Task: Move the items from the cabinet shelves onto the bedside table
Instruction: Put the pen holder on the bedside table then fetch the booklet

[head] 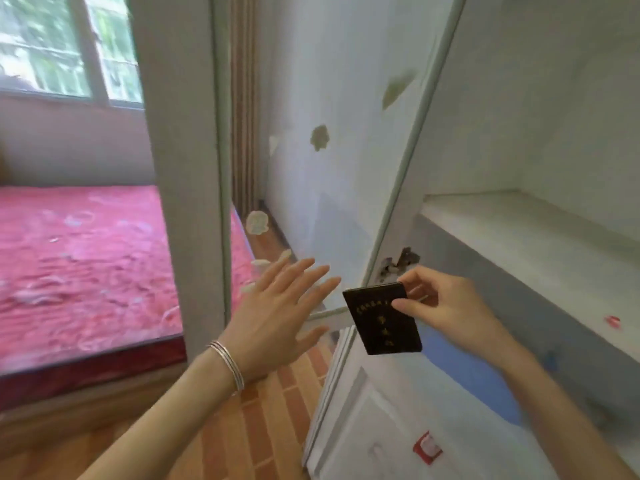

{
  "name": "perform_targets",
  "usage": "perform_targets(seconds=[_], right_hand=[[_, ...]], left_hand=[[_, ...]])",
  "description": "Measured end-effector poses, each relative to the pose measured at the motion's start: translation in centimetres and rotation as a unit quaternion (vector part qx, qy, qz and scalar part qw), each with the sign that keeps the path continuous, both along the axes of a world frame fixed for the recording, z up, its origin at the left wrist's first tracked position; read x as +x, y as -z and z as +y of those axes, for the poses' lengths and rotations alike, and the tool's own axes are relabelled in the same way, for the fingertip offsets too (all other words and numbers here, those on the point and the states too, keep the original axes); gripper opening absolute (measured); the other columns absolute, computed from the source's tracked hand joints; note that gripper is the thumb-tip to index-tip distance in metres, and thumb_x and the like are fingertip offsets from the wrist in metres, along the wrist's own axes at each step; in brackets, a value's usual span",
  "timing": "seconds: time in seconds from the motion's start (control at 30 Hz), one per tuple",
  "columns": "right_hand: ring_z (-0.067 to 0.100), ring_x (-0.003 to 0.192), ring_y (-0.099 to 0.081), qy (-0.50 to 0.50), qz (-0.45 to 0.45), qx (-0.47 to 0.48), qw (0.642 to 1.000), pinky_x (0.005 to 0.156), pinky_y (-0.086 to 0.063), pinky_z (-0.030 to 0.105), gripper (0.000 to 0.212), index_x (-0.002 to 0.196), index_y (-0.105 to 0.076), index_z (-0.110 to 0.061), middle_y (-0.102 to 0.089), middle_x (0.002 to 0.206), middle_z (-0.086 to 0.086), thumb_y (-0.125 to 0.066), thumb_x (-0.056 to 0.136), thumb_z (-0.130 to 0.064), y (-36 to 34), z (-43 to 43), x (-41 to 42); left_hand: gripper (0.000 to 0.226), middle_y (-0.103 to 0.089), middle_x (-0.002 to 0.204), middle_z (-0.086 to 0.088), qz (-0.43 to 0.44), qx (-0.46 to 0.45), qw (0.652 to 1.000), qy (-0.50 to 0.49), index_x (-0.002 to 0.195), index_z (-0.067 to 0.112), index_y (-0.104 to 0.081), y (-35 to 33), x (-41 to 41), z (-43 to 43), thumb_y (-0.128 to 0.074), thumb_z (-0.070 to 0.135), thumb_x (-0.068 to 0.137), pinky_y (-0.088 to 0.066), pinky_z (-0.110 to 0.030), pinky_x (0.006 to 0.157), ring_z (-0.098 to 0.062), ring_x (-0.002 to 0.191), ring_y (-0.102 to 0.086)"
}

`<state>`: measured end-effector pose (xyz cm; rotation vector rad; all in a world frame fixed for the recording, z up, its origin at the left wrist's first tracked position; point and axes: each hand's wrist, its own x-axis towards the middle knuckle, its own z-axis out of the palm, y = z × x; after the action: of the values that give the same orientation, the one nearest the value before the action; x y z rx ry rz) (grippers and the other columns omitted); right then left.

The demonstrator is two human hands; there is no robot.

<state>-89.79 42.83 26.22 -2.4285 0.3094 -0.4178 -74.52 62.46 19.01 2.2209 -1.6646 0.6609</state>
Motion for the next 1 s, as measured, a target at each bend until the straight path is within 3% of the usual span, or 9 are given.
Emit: perform_targets(seconds=[0.2, 0.33, 0.43, 0.5, 0.8, 0.9, 1.0], right_hand=[[-0.001, 0.067, -0.06, -0.178, 0.061, 0.006, 0.982, 0.062, -0.044, 0.007, 0.017, 0.081, -0.059, -0.025, -0.062, 0.075, -0.012, -0.07, 0.081, -0.013, 5.4, 9.1, 5.6], [0.001, 0.073, -0.059, -0.305, 0.074, -0.038, 0.949, 0.064, -0.045, 0.012, 0.018, 0.091, -0.058, -0.022, -0.063, 0.083, -0.006, -0.07, 0.081, -0.013, 7.8, 17.8, 9.5], [-0.002, 0.074, -0.057, -0.389, 0.064, -0.042, 0.918, 0.061, -0.042, 0.012, 0.027, 0.085, -0.053, -0.032, -0.059, 0.081, -0.014, -0.07, 0.08, -0.011, 9.2, 25.1, 11.4], [-0.001, 0.074, -0.056, -0.429, 0.065, -0.035, 0.9, 0.063, -0.043, 0.013, 0.022, 0.087, -0.055, -0.028, -0.058, 0.08, -0.016, -0.069, 0.081, -0.012, 10.3, 30.3, 12.3], [-0.008, 0.073, -0.053, -0.56, 0.049, -0.032, 0.826, 0.061, -0.04, 0.007, 0.018, 0.09, -0.054, -0.028, -0.057, 0.079, -0.02, -0.068, 0.084, -0.018, 11.7, 55.1, 14.6], [-0.01, 0.072, -0.053, -0.591, 0.047, -0.023, 0.805, 0.058, -0.038, 0.009, 0.016, 0.091, -0.056, -0.025, -0.056, 0.079, -0.021, -0.068, 0.083, -0.017, 11.1, 63.8, 15.2], [-0.004, 0.073, -0.057, -0.612, 0.041, 0.009, 0.79, 0.059, -0.04, 0.01, 0.015, 0.092, -0.058, -0.021, -0.06, 0.081, -0.016, -0.068, 0.082, -0.015, 10.8, 71.5, 15.3]], left_hand=[[0.059, -0.048, 0.141, -0.003, 0.039, 0.107, 0.969, -0.221, 0.139, 0.023, -0.045, 5.3, -3.3, 15.0, -0.038, 0.054, 0.089, -0.026, -0.049, 0.106, -0.026, 0.133, -0.039], [0.06, -0.052, 0.138, -0.003, 0.086, 0.135, 0.912, -0.377, 0.136, 0.022, -0.049, 7.1, -6.1, 25.9, -0.034, 0.056, 0.089, -0.025, -0.049, 0.105, -0.026, 0.131, -0.043], [0.06, -0.057, 0.132, -0.005, 0.106, 0.135, 0.863, -0.476, 0.132, 0.019, -0.054, 8.1, -8.7, 33.4, -0.033, 0.054, 0.088, -0.026, -0.049, 0.103, -0.026, 0.126, -0.048], [0.061, -0.058, 0.13, -0.004, 0.123, 0.135, 0.827, -0.531, 0.131, 0.018, -0.056, 8.9, -10.8, 38.4, -0.033, 0.054, 0.087, -0.027, -0.048, 0.103, -0.025, 0.125, -0.049], [0.06, -0.062, 0.124, -0.001, 0.137, 0.099, 0.7, -0.693, 0.126, 0.02, -0.059, 9.4, -17.6, 60.0, -0.034, 0.055, 0.085, -0.027, -0.045, 0.104, -0.023, 0.119, -0.055], [0.058, -0.063, 0.123, -0.002, 0.123, 0.079, 0.675, -0.723, 0.125, 0.021, -0.06, 8.1, -18.6, 66.7, -0.035, 0.053, 0.084, -0.038, -0.048, 0.102, -0.024, 0.117, -0.055], [0.057, -0.063, 0.121, -0.003, 0.12, 0.07, 0.655, -0.743, 0.123, 0.021, -0.061, 7.1, -19.5, 72.4, -0.034, 0.051, 0.084, -0.037, -0.047, 0.101, -0.024, 0.115, -0.056]])
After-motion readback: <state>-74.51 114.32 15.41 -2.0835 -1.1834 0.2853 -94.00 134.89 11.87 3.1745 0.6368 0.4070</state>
